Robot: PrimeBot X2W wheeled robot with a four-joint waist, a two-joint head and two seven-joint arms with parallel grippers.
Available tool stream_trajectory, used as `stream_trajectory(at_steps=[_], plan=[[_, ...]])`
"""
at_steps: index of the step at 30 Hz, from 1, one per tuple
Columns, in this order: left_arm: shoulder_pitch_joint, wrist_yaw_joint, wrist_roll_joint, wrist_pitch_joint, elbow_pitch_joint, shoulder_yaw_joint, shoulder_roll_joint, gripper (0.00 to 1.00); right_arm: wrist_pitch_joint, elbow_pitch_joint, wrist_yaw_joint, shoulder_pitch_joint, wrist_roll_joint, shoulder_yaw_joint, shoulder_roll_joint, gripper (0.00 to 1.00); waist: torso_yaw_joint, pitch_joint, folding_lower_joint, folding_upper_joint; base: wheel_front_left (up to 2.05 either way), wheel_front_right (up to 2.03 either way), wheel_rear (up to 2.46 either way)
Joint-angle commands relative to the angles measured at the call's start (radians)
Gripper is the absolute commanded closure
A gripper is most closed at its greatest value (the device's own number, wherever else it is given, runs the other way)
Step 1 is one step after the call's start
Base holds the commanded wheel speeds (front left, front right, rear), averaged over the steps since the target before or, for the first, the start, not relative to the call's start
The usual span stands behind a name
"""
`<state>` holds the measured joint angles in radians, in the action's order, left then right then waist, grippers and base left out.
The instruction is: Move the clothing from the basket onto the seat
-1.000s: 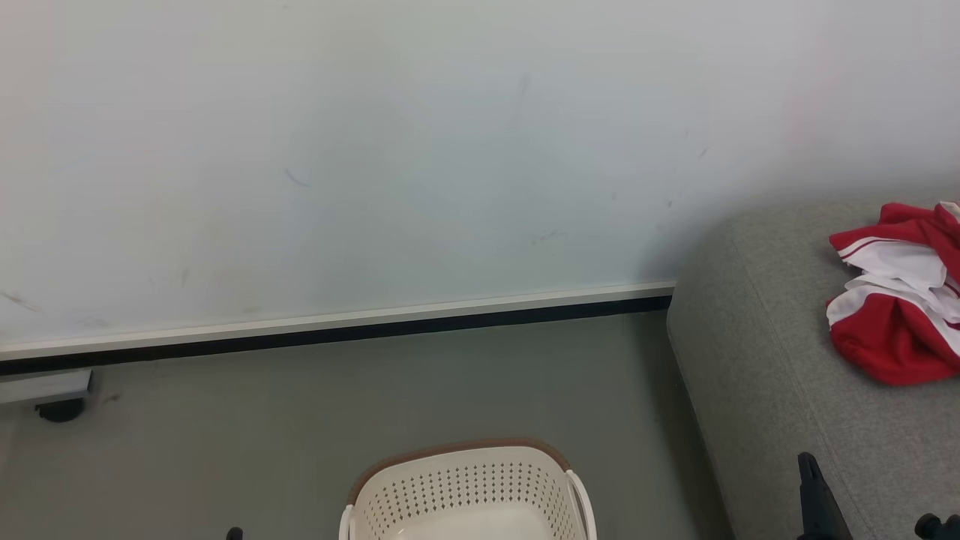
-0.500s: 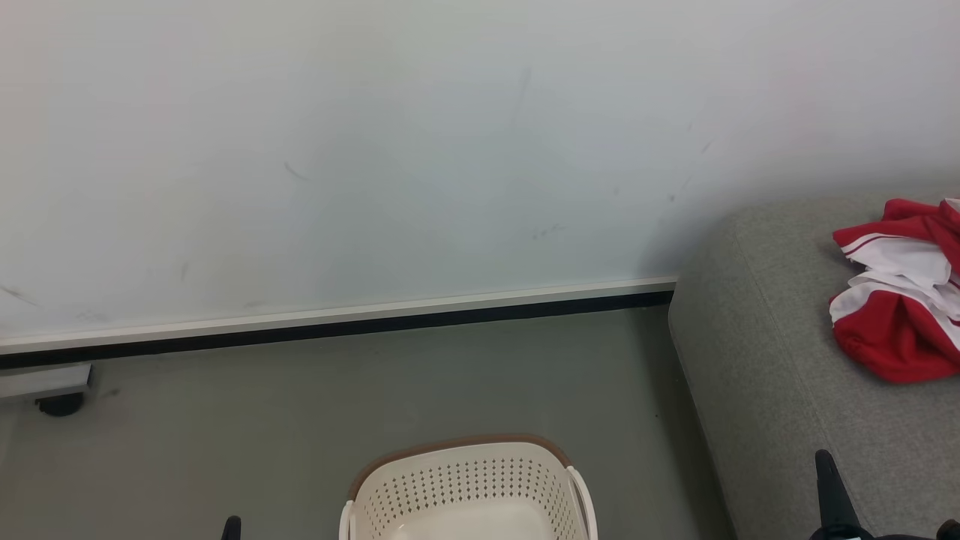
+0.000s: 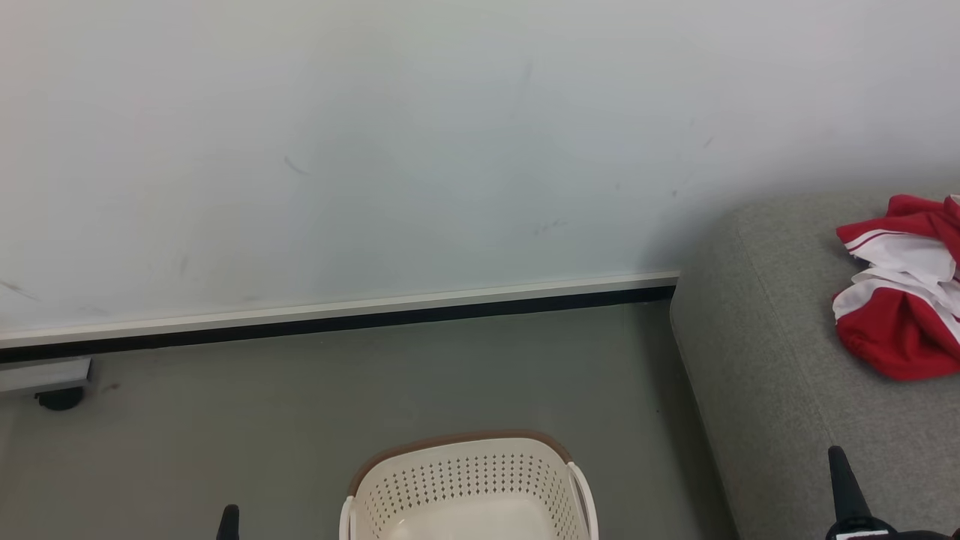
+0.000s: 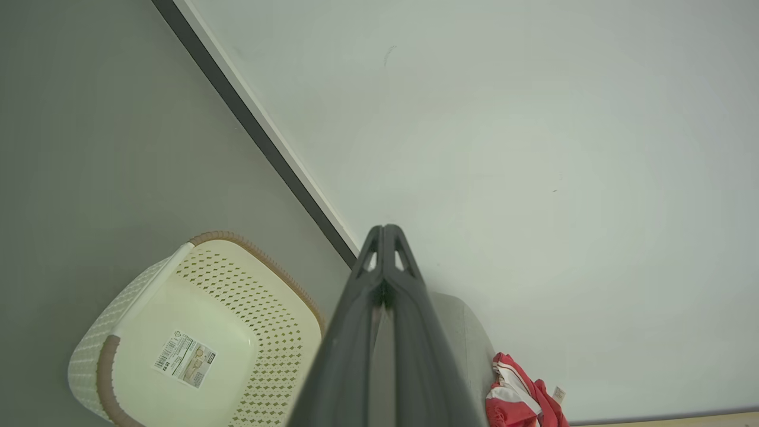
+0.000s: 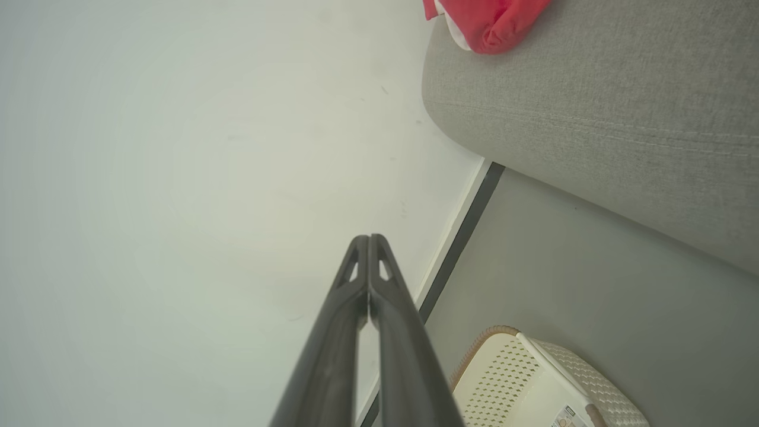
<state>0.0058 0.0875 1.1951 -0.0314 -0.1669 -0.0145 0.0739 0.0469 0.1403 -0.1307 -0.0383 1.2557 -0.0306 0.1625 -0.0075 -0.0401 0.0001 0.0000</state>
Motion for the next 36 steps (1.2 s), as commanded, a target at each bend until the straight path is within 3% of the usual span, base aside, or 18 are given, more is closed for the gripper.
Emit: stream_trajectory(at_steps=[1, 36], plan=[[-0.021, 0.009, 0.023, 0.005, 0.001, 0.005, 0.001, 1.0, -0.006, -0.01, 0.0, 0.016, 0.028, 0.007, 0.0, 1.0, 0.0, 0.001, -0.0001, 0.0, 0.0, 0.0, 0.0], [-0.071, 0.034, 0.309, 0.07, -0.032, 0.025, -0.016, 1.0, -0.079, -0.006, 0.0, 0.028, 0.33, 0.087, -0.017, 1.0, 0.005, 0.026, -0.0001, 0.0, 0.0, 0.0, 0.0]])
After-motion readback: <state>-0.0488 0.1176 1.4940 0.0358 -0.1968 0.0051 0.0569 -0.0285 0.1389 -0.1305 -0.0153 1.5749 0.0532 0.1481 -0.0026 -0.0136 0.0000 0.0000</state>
